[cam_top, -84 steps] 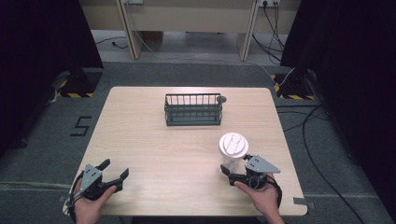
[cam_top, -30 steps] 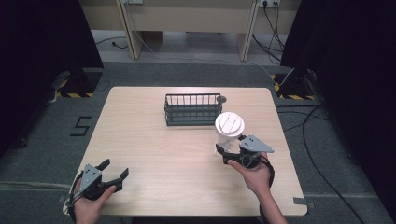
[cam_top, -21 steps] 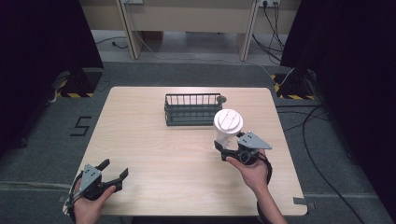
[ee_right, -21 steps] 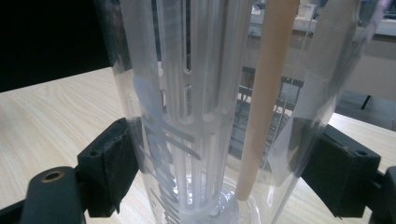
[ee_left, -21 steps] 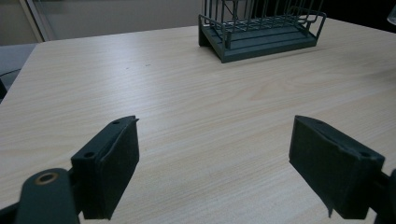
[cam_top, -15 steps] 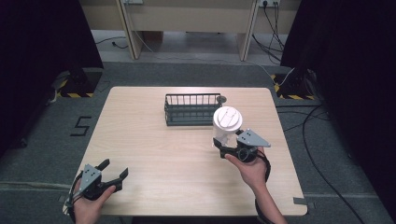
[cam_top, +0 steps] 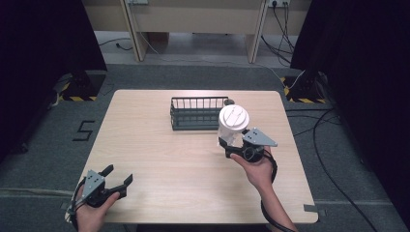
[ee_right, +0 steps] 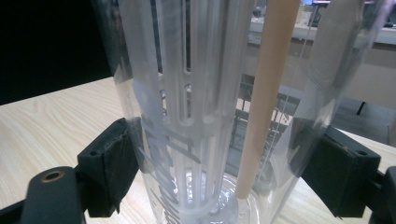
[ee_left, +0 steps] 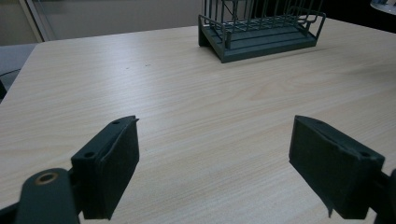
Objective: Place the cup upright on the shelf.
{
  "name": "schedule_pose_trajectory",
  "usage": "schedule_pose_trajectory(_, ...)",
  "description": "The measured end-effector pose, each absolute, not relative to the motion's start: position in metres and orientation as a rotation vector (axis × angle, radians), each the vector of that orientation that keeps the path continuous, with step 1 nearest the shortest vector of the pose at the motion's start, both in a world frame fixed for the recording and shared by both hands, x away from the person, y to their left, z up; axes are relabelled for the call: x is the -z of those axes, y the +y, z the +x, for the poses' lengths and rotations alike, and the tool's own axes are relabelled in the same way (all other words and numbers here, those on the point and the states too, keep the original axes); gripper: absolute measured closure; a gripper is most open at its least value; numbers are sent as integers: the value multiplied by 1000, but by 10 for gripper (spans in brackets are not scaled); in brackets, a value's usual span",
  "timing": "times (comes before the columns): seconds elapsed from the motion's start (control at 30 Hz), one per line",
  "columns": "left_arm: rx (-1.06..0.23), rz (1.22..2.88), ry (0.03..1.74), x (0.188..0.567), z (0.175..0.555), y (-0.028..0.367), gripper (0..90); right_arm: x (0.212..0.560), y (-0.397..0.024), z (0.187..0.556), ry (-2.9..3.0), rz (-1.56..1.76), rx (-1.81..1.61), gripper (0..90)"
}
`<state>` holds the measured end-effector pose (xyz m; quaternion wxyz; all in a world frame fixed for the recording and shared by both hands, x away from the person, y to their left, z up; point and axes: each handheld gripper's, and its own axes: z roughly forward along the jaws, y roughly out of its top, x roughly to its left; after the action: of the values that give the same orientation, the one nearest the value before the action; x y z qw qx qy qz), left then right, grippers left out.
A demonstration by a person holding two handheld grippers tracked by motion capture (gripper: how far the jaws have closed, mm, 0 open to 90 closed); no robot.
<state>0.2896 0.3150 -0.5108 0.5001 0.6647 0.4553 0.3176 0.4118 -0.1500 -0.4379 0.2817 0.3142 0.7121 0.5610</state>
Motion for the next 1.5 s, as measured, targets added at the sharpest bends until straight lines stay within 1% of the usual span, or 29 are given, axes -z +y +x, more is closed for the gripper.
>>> schedule_pose_trajectory(0.9, -765, 1605, 1102, 511, 290, 315, 155, 432, -139, 437, 1908, 858, -1492, 188)
schedule_pose_trajectory(1.5, -762, 1602, 1103, 511, 290, 315, 155, 422, -133, 455, 1899, 872, -1483, 188)
